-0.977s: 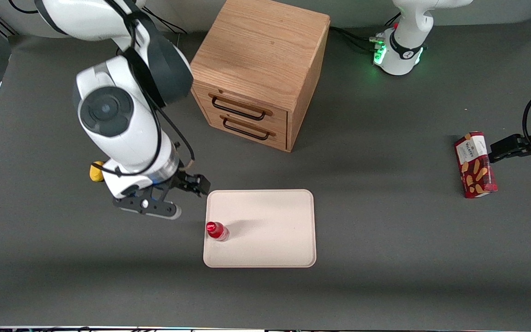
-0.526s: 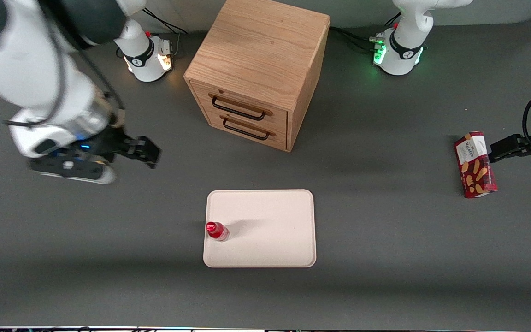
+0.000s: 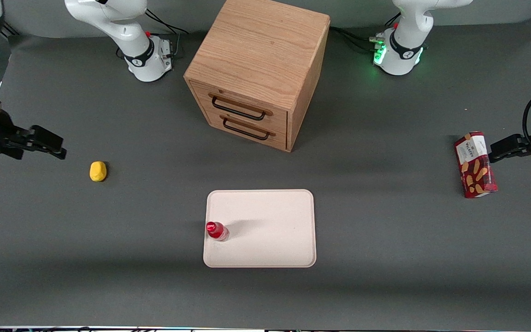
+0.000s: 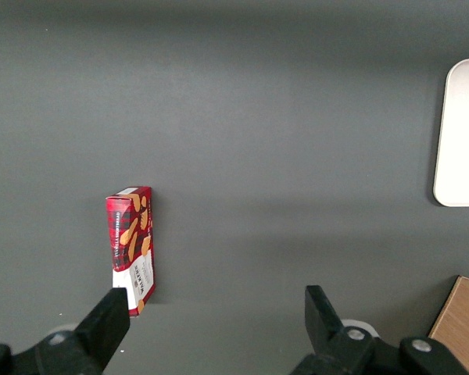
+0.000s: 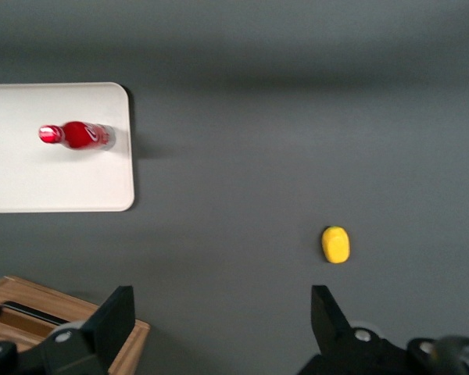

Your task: Place coke bottle on tray

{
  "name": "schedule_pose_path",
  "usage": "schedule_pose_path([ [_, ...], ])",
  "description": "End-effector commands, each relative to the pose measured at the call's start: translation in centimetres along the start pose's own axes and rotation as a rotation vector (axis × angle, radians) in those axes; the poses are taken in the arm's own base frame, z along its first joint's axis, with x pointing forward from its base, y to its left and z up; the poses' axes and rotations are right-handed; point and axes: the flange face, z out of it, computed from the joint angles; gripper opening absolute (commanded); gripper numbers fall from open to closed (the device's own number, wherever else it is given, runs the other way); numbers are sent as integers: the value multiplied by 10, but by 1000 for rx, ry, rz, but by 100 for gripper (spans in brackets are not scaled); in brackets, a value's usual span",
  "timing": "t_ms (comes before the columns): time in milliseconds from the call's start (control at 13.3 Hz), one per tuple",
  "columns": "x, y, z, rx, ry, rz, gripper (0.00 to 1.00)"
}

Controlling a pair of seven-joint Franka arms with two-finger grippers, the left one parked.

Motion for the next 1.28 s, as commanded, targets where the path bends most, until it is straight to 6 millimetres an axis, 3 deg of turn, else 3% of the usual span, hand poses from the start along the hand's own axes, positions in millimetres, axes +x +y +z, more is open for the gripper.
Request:
schedule_pose_path([
  [0,-21,27,6,4,9,-20,100],
  [376,-28,55,21,2,2,-77,100],
  [751,-30,65,41,1,-10,-59,100],
  [1202,-32,55,42,2,-1,-78,100],
])
